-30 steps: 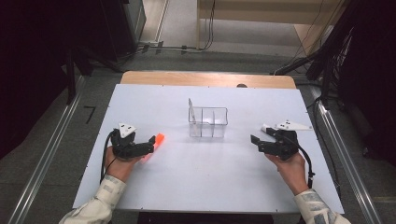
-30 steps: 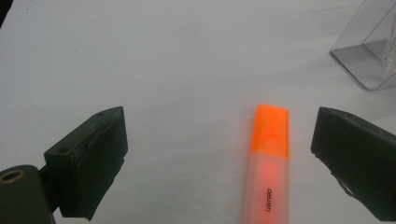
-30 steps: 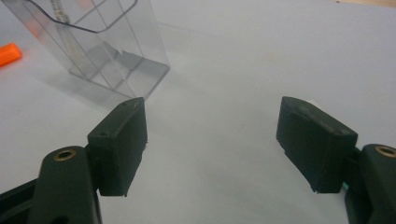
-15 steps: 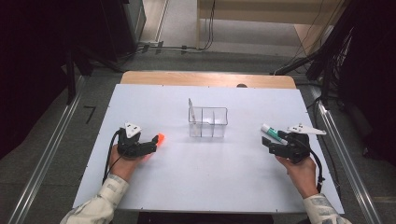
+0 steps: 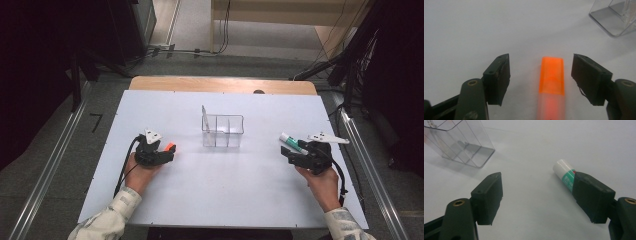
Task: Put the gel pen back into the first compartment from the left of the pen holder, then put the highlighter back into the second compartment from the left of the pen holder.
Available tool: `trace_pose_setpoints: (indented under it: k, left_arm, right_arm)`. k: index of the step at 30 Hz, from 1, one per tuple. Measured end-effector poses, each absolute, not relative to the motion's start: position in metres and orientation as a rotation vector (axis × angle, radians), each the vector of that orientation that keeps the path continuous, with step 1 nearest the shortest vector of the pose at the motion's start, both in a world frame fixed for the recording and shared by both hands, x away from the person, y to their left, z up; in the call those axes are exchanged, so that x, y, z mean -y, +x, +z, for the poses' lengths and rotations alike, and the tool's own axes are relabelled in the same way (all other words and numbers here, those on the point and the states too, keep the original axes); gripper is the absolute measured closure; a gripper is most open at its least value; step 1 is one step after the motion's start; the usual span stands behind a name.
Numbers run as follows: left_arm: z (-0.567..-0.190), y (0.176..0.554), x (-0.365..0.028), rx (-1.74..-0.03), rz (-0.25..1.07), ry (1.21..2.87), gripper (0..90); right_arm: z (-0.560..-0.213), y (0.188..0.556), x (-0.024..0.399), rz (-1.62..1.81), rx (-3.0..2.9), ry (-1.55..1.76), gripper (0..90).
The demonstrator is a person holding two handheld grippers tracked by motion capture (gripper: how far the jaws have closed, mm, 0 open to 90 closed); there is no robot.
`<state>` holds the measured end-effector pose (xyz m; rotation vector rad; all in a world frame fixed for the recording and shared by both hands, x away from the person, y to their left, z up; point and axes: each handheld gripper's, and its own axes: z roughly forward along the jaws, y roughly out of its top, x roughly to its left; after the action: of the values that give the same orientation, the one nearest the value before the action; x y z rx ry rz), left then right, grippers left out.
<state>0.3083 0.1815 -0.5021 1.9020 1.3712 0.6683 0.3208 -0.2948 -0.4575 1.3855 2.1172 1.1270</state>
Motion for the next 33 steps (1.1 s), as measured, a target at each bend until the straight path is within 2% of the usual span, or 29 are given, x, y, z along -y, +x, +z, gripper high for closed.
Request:
trace_pose_setpoints:
  k: [3, 5, 22, 33]
  left_arm:
    - [-0.5038, 0.3096, -0.1805, -1.354, 0.647, 1.928, 45.5]
    - [-0.5044, 0.3106, -0.1790, -1.354, 0.645, 1.939, 47.6]
    - [-0.5033, 0.3138, -0.1764, -1.372, 0.641, 1.934, 46.4]
    - [-0.5045, 0.3151, -0.1765, -1.391, 0.626, 1.936, 48.9]
  right_arm:
    - [-0.4574, 0.3208, 0.2952, 1.126, -2.117, 1.388, 23.4]
    - [-0.4576, 0.3212, 0.2956, 1.129, -2.118, 1.393, 23.4]
    - [-0.4575, 0.3196, 0.2975, 1.126, -2.114, 1.404, 23.5]
    - [-0.4576, 0.3202, 0.2964, 1.126, -2.117, 1.399, 23.5]
